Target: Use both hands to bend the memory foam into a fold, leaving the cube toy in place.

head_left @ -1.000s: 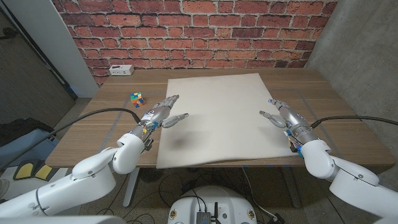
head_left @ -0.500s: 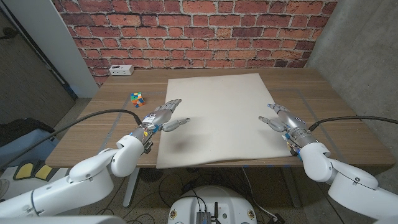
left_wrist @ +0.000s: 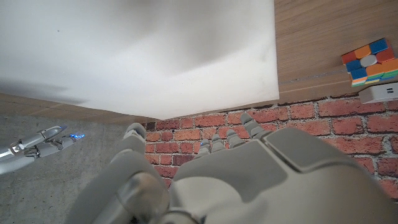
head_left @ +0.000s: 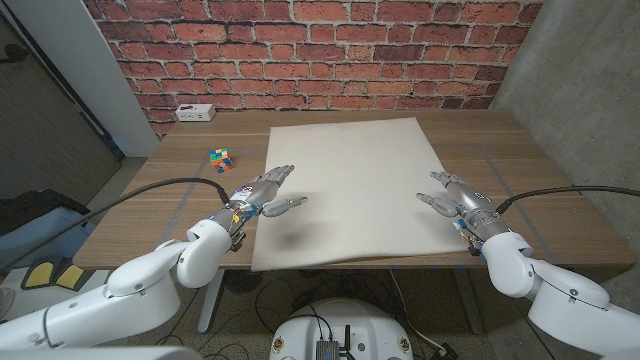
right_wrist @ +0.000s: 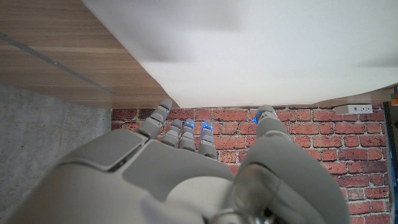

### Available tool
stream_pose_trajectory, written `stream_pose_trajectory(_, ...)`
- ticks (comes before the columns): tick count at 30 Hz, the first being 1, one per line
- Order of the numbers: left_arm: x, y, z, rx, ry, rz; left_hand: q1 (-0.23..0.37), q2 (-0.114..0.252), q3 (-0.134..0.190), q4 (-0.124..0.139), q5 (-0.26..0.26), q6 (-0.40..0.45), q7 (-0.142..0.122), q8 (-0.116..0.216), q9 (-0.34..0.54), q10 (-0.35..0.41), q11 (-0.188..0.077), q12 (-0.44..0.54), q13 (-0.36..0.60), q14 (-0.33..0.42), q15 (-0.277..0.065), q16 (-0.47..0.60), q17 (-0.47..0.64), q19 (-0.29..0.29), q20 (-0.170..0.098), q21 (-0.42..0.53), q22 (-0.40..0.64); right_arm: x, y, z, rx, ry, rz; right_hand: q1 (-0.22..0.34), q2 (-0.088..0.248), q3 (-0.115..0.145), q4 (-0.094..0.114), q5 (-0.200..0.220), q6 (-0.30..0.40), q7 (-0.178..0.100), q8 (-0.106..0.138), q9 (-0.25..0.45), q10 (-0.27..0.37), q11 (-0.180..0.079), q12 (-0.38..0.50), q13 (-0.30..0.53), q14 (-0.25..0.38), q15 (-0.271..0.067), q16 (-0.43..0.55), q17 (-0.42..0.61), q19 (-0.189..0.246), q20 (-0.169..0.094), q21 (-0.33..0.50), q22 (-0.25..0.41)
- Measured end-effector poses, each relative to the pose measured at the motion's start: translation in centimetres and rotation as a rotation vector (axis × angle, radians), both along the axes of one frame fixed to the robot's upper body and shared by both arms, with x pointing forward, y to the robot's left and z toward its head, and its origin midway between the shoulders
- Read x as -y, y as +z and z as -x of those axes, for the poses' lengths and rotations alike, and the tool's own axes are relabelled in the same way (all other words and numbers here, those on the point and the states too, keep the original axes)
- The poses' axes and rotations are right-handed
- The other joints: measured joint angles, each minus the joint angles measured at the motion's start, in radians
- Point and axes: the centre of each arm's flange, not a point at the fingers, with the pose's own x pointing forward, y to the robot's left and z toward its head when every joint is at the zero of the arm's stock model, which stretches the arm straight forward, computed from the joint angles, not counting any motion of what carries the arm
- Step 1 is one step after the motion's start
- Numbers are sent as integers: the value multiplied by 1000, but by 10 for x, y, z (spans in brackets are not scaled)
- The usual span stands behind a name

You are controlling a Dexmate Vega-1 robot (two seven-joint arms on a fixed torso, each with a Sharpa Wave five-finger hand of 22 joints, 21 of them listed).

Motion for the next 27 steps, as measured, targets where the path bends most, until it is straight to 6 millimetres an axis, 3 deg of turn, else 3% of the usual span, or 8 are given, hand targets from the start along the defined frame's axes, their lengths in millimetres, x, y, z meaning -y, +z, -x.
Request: stream_pose_trajectory(27,11,-12,18,-68,-11,-63,0,-26,-15,-7,6,0,0,0,5,0,0,0,0,0,0,0,0,11,0,-8,3,2,-20,22,-45,-42,35,5,-5,0,0,-4,5,-5,0,0,4,-4,0,0,11,0,0,3,9,2,0,0)
